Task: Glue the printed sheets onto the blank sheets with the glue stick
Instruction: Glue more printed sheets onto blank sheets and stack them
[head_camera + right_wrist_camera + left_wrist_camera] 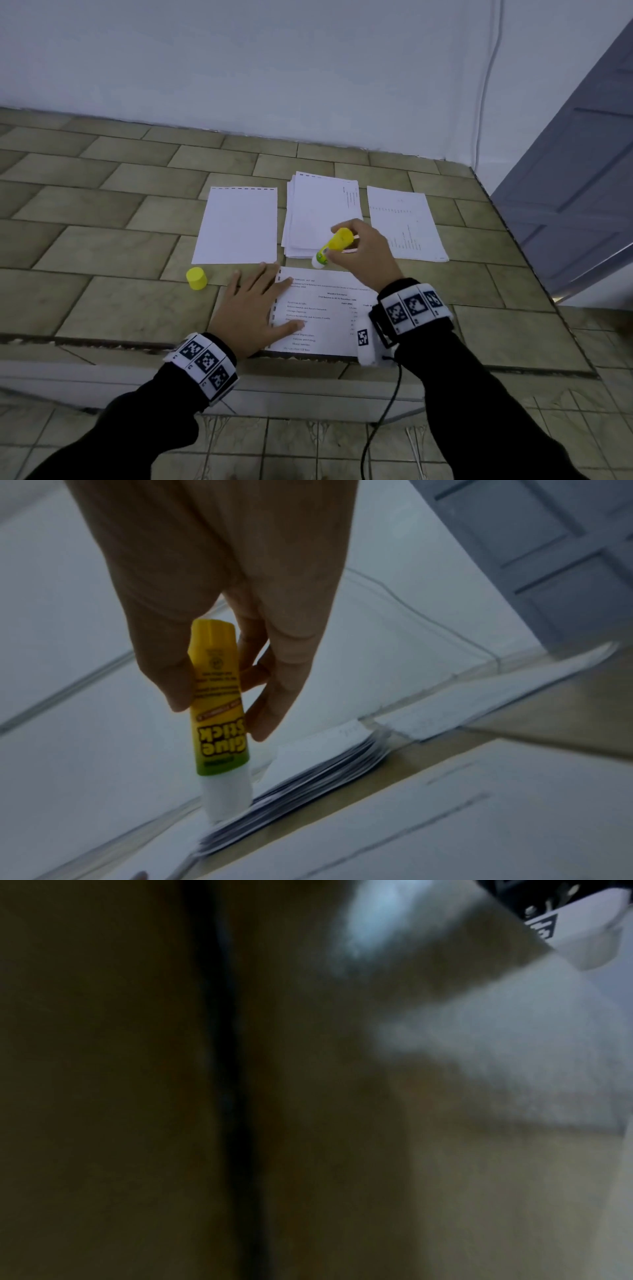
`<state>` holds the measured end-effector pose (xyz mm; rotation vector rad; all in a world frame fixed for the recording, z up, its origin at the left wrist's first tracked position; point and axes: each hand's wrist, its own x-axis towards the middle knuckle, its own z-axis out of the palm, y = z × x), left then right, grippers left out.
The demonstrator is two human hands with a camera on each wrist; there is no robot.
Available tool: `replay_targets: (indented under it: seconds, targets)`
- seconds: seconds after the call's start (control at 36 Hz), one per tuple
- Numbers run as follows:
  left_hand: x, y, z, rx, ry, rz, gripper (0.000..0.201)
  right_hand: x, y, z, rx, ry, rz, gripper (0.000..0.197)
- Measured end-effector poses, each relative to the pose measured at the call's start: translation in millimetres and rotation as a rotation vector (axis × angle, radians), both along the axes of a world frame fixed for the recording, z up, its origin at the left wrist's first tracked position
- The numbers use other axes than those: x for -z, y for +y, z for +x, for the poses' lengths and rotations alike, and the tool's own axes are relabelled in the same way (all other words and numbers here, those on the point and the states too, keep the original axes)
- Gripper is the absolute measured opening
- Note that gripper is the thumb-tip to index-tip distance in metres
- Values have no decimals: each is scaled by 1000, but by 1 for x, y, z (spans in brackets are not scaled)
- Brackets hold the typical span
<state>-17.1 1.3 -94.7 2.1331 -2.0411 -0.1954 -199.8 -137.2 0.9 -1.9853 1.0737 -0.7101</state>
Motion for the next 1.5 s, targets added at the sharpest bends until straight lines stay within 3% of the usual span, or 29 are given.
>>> replay_targets:
  seconds: [0.11, 0.22, 0.44, 0.97, 1.25, 1.5]
  targets:
    - [-1, -2, 1, 2, -1, 9, 102, -2, 2, 21, -34, -43, 56, 28]
    - [-4, -2, -1, -8, 16, 6, 112, 3, 5, 38, -105, 55, -9, 21]
    - [-8, -3, -1, -28, 45, 49, 124, 10, 14, 58, -181, 197, -62, 28]
    - [-8, -4, 0, -8, 24, 95, 127, 12, 21, 66, -212, 306, -97, 35]
    - [-7, -2, -1, -21, 17, 81, 126, 13, 19, 52, -166, 357, -100, 36]
    - [-8, -2, 0, -31, 61, 33, 120, 13, 0, -3, -75, 326, -39, 29]
